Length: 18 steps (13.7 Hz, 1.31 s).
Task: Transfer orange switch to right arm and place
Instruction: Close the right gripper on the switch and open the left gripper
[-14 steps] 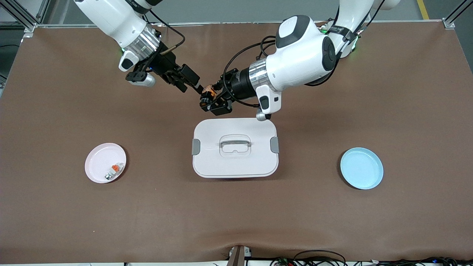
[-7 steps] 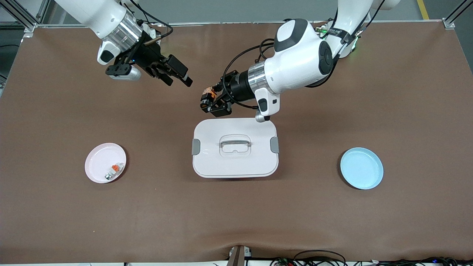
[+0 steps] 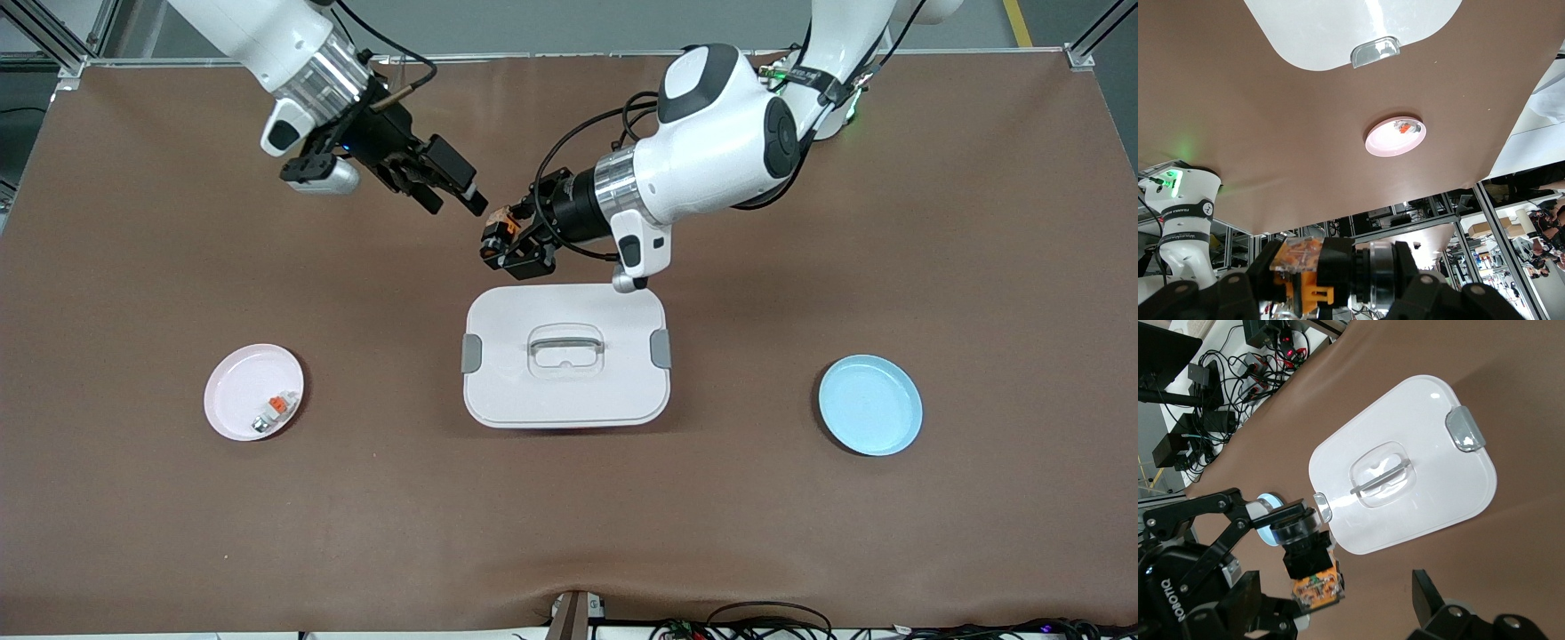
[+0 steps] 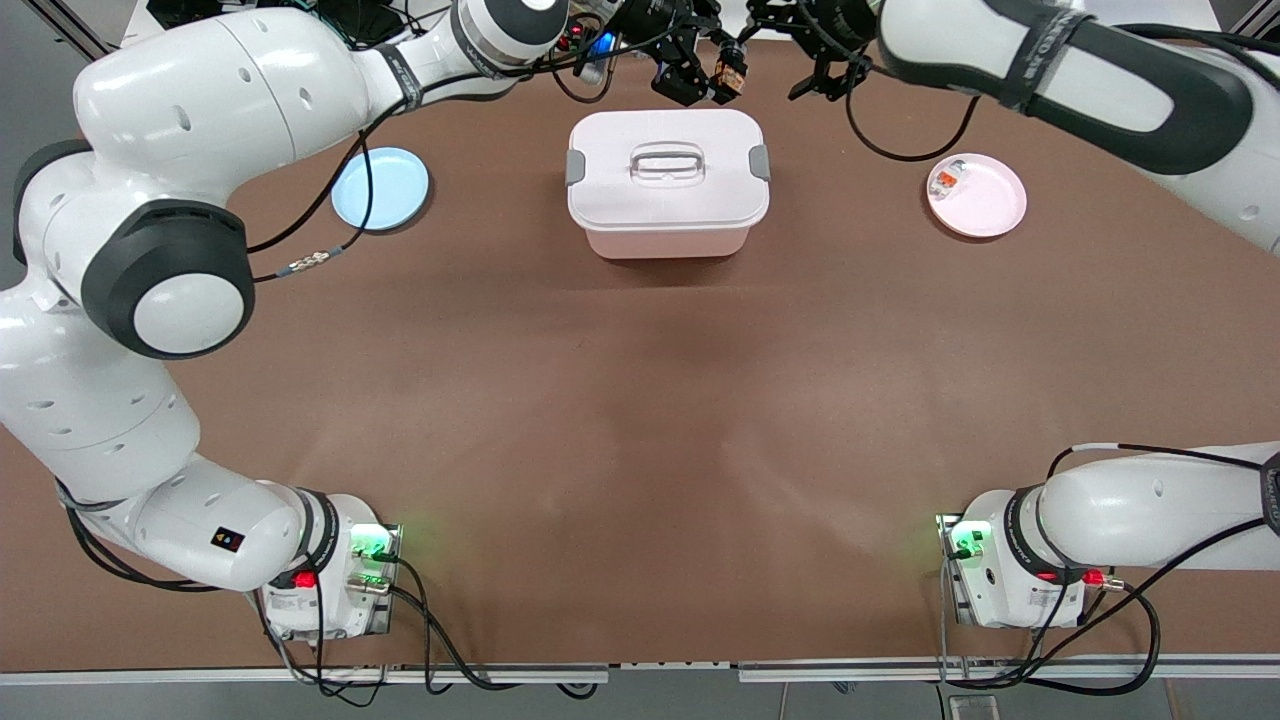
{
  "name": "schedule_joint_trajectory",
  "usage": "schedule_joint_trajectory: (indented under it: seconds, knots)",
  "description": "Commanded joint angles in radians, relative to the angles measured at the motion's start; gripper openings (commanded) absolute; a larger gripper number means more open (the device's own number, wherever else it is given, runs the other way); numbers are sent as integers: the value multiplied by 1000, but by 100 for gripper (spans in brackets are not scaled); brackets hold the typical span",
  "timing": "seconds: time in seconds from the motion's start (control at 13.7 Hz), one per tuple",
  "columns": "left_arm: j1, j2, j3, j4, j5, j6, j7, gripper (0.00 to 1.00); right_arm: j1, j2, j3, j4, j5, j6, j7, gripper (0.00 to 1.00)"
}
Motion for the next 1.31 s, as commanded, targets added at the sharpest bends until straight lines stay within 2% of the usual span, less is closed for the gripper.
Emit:
schedule_joint_trajectory:
  seconds: [0.0, 0.66, 0.73, 0.8, 0.88, 0.95, 1.24]
  knots:
    - [-5, -9, -2, 0, 20, 10, -16, 38, 35, 51, 1, 6, -52, 67, 59, 100]
    - [-7, -12, -2, 0, 20, 10, -17, 38, 54, 71, 1, 6, -80, 84, 82, 100]
    - [-7, -12, -2, 0, 20, 10, -19, 38, 54, 71, 1, 6, -80, 83, 82, 94]
    - [-7, -12, -2, 0, 20, 8, -20, 38, 54, 71, 1, 6, -81, 84, 81, 70]
    - [-7, -12, -2, 0, 20, 8, -20, 38, 55, 71, 1, 7, -87, 83, 81, 39]
    - [-7, -12, -2, 0, 20, 8, -20, 38, 55, 73, 3, 9, -87, 81, 84, 0]
    - [-7, -12, -2, 0, 20, 8, -22, 38, 63, 79, 1, 9, -87, 81, 113, 0]
